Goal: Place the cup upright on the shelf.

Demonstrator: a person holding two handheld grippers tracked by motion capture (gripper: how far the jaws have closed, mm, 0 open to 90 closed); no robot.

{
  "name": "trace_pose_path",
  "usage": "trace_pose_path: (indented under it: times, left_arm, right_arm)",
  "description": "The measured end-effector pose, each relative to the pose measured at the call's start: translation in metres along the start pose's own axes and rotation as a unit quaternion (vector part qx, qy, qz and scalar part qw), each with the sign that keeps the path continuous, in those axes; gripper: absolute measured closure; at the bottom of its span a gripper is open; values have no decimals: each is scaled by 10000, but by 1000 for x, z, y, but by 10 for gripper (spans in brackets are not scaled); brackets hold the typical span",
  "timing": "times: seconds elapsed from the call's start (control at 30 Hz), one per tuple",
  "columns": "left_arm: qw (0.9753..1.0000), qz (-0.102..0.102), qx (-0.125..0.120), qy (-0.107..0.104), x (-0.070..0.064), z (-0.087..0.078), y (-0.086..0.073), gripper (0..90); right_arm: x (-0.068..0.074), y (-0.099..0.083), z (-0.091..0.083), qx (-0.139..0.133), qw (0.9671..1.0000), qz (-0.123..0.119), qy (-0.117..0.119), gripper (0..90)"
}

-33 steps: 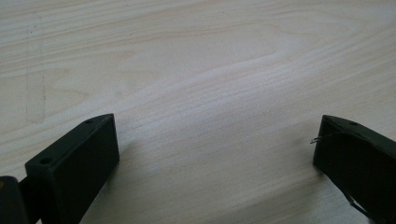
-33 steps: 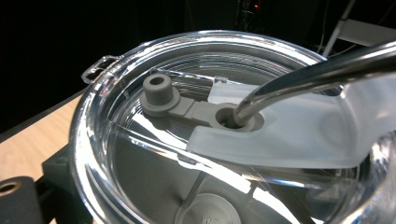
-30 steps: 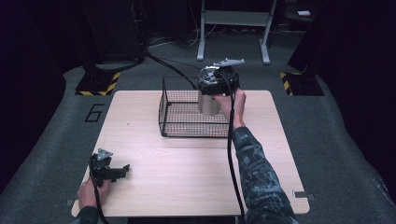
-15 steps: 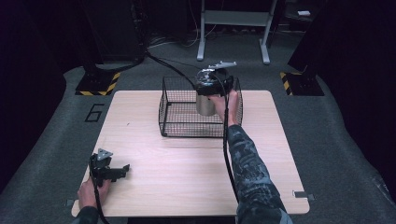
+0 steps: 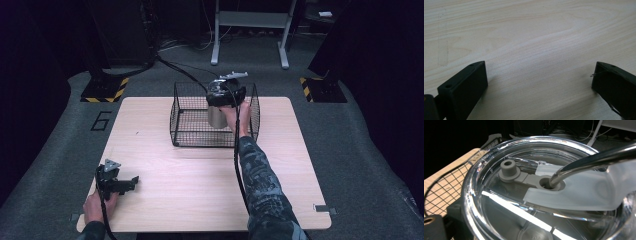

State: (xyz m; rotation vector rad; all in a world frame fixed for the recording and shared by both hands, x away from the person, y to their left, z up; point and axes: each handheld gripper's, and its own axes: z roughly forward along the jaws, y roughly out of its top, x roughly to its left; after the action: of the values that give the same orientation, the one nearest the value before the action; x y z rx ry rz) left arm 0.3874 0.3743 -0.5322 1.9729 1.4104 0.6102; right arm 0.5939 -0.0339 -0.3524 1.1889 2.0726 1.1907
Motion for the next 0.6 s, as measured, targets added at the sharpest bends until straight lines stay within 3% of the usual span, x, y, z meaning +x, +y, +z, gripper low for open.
trace_pose_path:
  times: [0.37,0.43,0.47,0.6]
  left_arm:
    - [10000,-40,-5,-11,-1,0,0,1]
    - [10000,-42,-4,-10,-1,0,0,1]
    - [9999,-121,-71,4,-2,1,0,1]
    - [9999,-105,-57,2,-1,1,0,1]
  right_arm:
    - [0,-10,17,184,9998,69,-66,38]
    - [-1,-13,22,219,9997,-49,-89,38]
    - [-1,-13,22,219,9997,-49,-89,38]
    - [-1,-16,30,306,9995,-54,-106,38]
